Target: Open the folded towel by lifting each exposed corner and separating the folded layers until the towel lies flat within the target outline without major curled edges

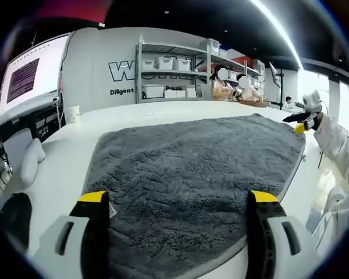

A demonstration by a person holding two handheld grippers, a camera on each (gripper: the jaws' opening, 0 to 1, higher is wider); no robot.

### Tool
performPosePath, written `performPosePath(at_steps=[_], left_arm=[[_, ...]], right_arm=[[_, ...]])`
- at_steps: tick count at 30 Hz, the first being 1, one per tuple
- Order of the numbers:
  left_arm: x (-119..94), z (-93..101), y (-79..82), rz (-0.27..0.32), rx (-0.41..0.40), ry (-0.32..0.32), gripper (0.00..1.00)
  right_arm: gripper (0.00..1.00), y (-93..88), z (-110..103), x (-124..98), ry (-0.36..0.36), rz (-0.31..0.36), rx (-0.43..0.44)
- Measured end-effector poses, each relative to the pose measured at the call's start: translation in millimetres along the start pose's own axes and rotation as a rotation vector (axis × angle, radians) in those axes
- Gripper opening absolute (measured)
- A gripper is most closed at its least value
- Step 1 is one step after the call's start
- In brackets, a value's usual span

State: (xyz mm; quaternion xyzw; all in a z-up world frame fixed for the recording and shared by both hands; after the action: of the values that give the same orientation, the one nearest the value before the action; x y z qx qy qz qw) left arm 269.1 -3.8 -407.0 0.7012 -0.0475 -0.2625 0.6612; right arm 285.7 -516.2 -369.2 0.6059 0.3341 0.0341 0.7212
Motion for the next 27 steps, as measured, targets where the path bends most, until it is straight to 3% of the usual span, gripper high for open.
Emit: performPosePath(at_steps=[7,12,15,18,23,27], left_arm=[[-0.2,-0.6,0.0,0.007,-0.001,0.000,0.97],[-0.3,-0.6,-1.2,0.027,-0.003,0.003,0.98],[-0.4,-0.4,-1.4,0.034,-0.004,0.003,0.98],[-0.1,-0.4,-1.7,0.038,-0.004,0.004,0.98],[0.0,-0.7,-2.6,0.048,-0.005,0.002,0.98],[-0.1,-0.7,-3.2,0.055,-0.008,0.001,0.98]], right_arm=[[0.99,33.3,-61.3,32.9,0.115,0.044,-0.075],[0.98,45.2,-102.2,62.6,0.183,0.010,-0.175],[0.93,49.5,-126.4,80.9,0.240,0.025,-0.174],[0.85,50.9,-148.7,99.0,0.319,0.038,-0.119],[0.79,48.3,-166.5,121.3,0.322,0.029,-0.138],[0.74,43.9,-172.0,124.9,0.324,0.014,-0.150]])
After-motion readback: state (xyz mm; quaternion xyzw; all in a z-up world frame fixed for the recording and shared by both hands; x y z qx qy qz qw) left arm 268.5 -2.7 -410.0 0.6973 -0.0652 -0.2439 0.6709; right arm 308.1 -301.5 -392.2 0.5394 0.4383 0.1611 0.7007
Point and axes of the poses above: the point that each gripper's makers call its tool centre point, and the gripper's own axes: x roughly forward along the fingers, z roughly to its right, y roughly out of its top, the point moved 9 cm from there along -x, roughly backward along the fingers, and after that the axes turned 4 degrees about z, right-handed, at the moved point
